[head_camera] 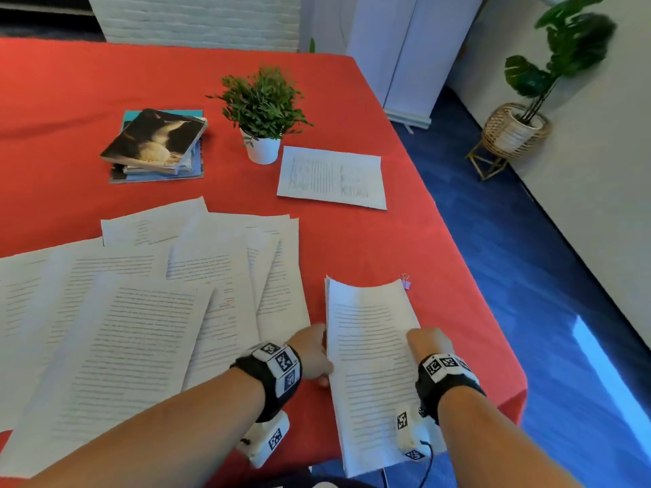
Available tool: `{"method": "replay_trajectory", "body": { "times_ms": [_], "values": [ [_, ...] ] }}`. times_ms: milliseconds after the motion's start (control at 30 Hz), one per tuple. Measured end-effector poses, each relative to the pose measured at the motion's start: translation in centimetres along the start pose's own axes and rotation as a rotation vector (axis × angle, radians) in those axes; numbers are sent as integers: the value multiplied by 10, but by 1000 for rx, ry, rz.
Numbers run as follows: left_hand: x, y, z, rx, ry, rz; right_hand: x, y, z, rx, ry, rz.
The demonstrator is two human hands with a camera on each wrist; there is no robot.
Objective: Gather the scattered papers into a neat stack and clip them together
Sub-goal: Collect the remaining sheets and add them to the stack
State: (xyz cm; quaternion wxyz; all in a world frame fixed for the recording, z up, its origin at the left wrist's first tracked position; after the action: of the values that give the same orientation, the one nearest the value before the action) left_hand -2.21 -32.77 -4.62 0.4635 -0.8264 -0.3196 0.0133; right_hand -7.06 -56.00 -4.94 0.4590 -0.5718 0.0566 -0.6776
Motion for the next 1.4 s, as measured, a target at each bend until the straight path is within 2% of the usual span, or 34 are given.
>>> {"method": "replay_trajectory", "body": {
  "times_ms": [167,233,300,400,500,667,733,833,933,1000,1133,1267,1400],
  "values": [
    [-35,10,-13,50,76,114,13,-2,-45,-124,64,-25],
    [-40,16,-16,62,84,83,18,1,-53,-141,102,-58],
    [-40,25,-20,49,67,-12,23,4,-53,-121,141,-109],
    [-33,35,-29,-8,36,-159,33,8,-40,-42,187,-190],
    [-25,44,-36,-27,23,-223,40,25,-26,51,180,-215],
    [-12,61,-46,-37,68,-239,48,48,4,179,-46,-228],
    [-8,64,-51,-39,133,-230,50,56,8,201,-42,-214],
    [-4,64,-57,-49,106,-184,54,63,9,229,33,-249],
    [0,52,-68,-137,65,-173,51,62,21,286,-105,-327],
    [15,35,-67,-183,42,-245,43,55,36,363,-133,-369],
    [70,1,-29,-139,-47,-423,-1,33,85,598,60,-284],
    [128,-21,45,59,-109,-557,-60,-10,143,830,66,-110],
    [176,-42,128,228,-148,-716,-113,-36,181,878,50,73]
  ]
}}
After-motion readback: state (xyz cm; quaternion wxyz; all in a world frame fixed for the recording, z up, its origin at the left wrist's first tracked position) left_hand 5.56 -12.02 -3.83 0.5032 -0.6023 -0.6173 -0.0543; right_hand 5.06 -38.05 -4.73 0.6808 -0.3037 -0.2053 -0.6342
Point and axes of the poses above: each hand's wrist, its own y-axis towards the middle knuckle, its own x-axis out of the back of the hand, z = x × y, the point moved 6 cm from there along y, towards the middle knuckle, and after that the axes turned 9 degrees about x, right-handed, at the moved point
